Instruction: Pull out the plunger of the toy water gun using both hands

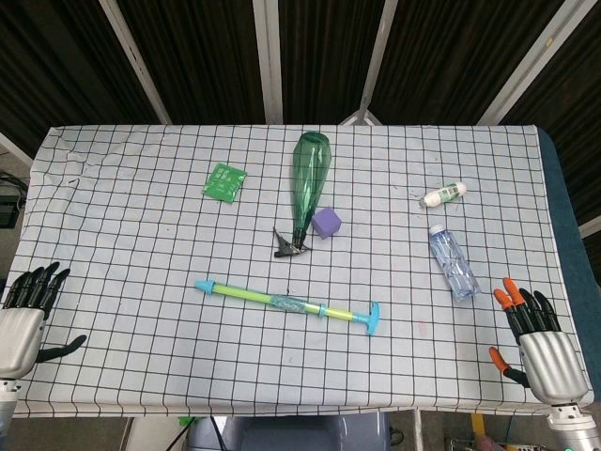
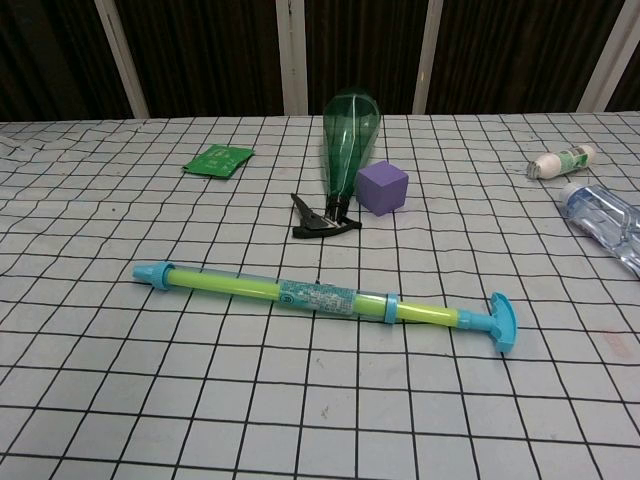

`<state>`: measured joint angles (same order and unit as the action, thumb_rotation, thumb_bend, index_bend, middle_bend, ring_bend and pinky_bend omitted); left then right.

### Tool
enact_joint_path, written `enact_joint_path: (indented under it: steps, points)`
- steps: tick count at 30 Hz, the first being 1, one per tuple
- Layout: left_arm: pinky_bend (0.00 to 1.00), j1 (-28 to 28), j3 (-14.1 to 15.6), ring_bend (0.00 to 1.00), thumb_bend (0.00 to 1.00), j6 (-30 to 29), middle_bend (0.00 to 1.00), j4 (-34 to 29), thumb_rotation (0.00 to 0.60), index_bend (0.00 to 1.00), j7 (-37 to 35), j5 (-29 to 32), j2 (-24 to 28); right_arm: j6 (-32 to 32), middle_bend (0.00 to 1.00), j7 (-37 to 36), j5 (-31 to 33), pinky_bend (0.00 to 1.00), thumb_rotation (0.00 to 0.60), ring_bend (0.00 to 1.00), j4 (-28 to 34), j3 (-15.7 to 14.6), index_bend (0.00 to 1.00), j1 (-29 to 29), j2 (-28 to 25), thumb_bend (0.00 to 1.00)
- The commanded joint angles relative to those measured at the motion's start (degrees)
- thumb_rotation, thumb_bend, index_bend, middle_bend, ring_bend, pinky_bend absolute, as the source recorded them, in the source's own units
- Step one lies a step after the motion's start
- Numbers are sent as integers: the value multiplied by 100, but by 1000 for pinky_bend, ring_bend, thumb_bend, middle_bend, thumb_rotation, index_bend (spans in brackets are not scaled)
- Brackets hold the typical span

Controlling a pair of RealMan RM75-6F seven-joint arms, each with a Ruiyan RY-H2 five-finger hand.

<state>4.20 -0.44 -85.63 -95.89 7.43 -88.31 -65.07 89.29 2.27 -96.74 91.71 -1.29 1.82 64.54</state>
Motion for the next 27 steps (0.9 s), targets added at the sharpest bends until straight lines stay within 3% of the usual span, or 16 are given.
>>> enact_joint_path:
  steps: [1, 5, 9, 12, 20, 27]
  points:
    - [0, -7, -1, 0, 40, -15, 0, -2, 600, 0, -1, -3, 2, -22, 0, -57, -29, 0, 600, 0, 16, -25, 0, 13, -10, 346]
    - [0, -16, -7, 0, 40, -28, 0, -8, 600, 0, -26, 13, 13, -99, 0, -157, -89, 0, 600, 0, 103, -21, 40, 95, -15, 346]
    - [0, -21, 0, 0, 40, -39, 0, -13, 600, 0, -40, -7, 18, -242, 10, -279, -202, 0, 600, 0, 318, -41, 244, 221, -26, 346]
    - [0, -15, 7, 0, 39, -36, 0, -12, 600, 0, -32, -28, 14, -499, 40, -231, -260, 0, 600, 0, 601, -30, 327, 399, -34, 346]
    - [0, 0, 12, 0, 40, -3, 0, -17, 600, 0, -9, -28, 8, -1581, 70, 610, 131, 0, 600, 0, 1406, 187, 394, 981, 359, 346]
    - [0, 0, 18, 0, 40, -2, 0, -14, 600, 0, -86, -38, 30, -2254, 79, 1695, 877, 0, 600, 0, 1498, 419, 424, 1324, 1188, 345]
